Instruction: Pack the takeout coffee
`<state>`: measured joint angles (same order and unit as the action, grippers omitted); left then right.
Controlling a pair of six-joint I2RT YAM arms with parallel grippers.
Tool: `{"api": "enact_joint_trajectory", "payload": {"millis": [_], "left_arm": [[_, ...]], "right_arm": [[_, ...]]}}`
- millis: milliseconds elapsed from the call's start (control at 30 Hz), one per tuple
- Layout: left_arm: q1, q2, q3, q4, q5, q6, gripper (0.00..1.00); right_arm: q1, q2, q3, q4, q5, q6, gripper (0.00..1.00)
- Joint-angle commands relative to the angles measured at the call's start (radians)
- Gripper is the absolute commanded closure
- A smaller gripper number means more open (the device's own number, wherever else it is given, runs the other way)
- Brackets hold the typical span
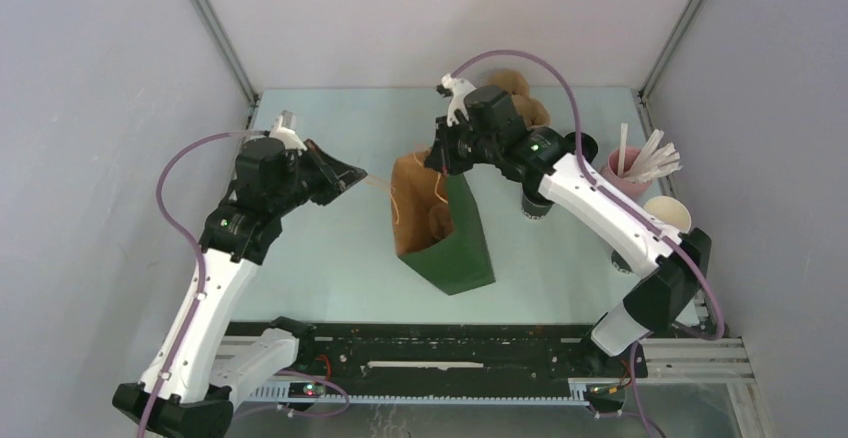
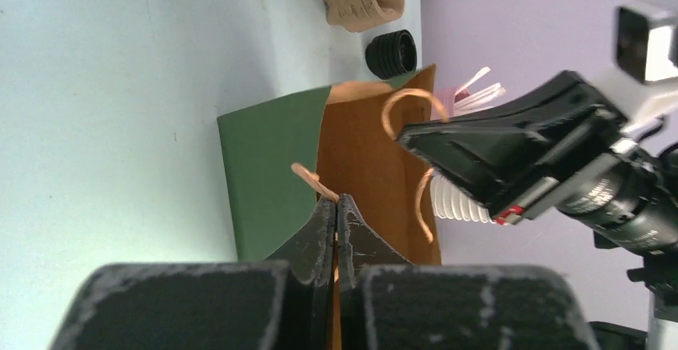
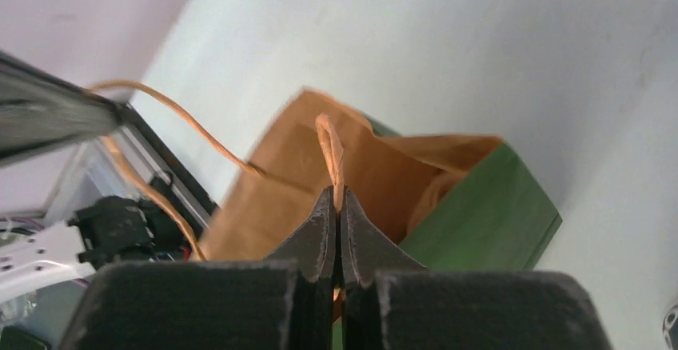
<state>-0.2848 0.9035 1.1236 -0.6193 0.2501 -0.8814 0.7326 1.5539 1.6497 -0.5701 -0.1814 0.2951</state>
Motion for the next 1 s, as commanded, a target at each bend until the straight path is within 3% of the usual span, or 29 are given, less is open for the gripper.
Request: {"api": "enact_joint_trajectory", "payload": {"millis": [0, 300, 767, 867, 967], "left_arm": [[0.01, -0.011, 0.058, 0.019, -0.002, 0.073, 1.0], [0.016, -0.014, 0.164, -0.079, -0.037, 0.141, 1.0], [0.019, 0.012, 0.214, -0.097, -0.007, 0.173, 1.0], [0.019, 0.022, 0.204, -0.086, 0.011, 0.173, 1.0], [0.019, 0.03, 0.184, -0.076, 0.031, 0.178, 1.0]], "right_arm": [[-0.004, -0.061, 0.028, 0.012, 0.005, 0.002, 1.0], [0.042, -0.015, 0.177, -0.085, 0.047, -0.019, 1.0], [0.022, -0.069, 0.173, -0.171, 0.143, 0.031, 0.98], [0.003, -0.073, 0.177, -0.19, 0.143, 0.023, 0.87], [-0.005, -0.071, 0.203, -0.237, 0.142, 0.014, 0.62]]}}
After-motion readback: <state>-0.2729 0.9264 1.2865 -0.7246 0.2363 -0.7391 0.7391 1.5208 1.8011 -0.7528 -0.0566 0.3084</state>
